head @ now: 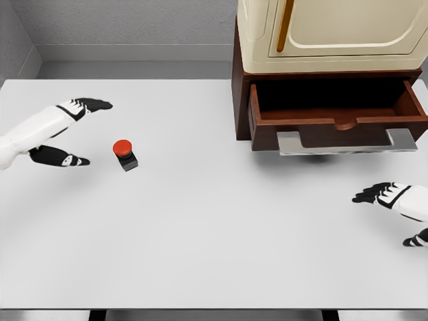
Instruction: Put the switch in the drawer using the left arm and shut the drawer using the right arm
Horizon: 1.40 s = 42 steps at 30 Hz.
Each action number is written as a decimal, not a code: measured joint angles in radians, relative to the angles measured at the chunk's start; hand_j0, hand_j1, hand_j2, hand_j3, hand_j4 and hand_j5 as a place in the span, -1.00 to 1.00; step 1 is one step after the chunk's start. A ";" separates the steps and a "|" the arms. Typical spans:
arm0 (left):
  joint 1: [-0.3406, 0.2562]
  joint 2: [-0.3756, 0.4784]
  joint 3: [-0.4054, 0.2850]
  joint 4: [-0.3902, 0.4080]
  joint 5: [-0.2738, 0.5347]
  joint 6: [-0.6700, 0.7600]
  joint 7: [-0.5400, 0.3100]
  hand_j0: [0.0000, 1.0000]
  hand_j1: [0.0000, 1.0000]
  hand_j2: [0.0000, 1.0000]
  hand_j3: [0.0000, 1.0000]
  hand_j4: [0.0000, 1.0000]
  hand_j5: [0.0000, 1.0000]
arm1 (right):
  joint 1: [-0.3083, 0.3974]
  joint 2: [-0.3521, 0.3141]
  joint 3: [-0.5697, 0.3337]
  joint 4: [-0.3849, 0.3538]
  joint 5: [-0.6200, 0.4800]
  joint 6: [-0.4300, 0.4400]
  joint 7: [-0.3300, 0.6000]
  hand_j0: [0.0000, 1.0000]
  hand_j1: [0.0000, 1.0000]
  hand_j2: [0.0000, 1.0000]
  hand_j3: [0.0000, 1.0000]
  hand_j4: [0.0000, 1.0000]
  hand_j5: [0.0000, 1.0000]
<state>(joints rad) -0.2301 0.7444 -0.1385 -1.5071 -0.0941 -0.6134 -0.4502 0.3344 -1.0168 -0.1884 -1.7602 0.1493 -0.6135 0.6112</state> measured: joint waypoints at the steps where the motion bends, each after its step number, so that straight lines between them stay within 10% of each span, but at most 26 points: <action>1: 0.000 0.001 0.000 0.001 0.031 0.000 0.001 1.00 1.00 1.00 1.00 1.00 1.00 | -0.002 -0.001 0.001 0.000 0.000 0.000 0.000 1.00 1.00 1.00 1.00 1.00 1.00; 10: 0.014 -0.009 -0.044 0.005 0.300 0.018 -0.063 1.00 1.00 1.00 1.00 1.00 1.00 | 0.005 0.000 -0.021 0.001 -0.001 0.000 0.000 0.97 0.97 0.97 0.97 0.97 0.97; 12: 0.012 -0.037 -0.049 0.008 0.353 0.097 -0.107 1.00 1.00 1.00 1.00 1.00 1.00 | 0.026 0.009 -0.030 0.002 -0.002 0.000 0.000 0.25 0.25 0.25 0.25 0.25 0.25; 15: -0.002 -0.081 -0.053 0.029 0.410 0.233 -0.136 1.00 1.00 1.00 1.00 1.00 1.00 | 0.097 0.052 -0.095 0.002 -0.012 -0.001 0.000 -0.10 -0.10 -0.10 -0.10 -0.10 -0.10; 24: -0.054 -0.227 -0.049 0.210 0.494 0.352 -0.147 1.00 1.00 1.00 1.00 1.00 1.00 | 0.140 0.207 -0.345 0.003 -0.102 0.000 0.000 0.02 0.02 0.02 0.02 0.02 0.02; 42: -0.063 -0.314 -0.050 0.444 0.396 0.157 -0.139 1.00 1.00 1.00 1.00 1.00 1.00 | 0.103 0.191 -0.229 0.002 -0.117 0.000 0.000 0.08 0.08 0.08 0.08 0.08 0.08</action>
<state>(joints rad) -0.2930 0.4301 -0.1889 -1.0626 0.3022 -0.4561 -0.5892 0.4372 -0.8256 -0.4169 -1.7579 0.0321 -0.6138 0.6112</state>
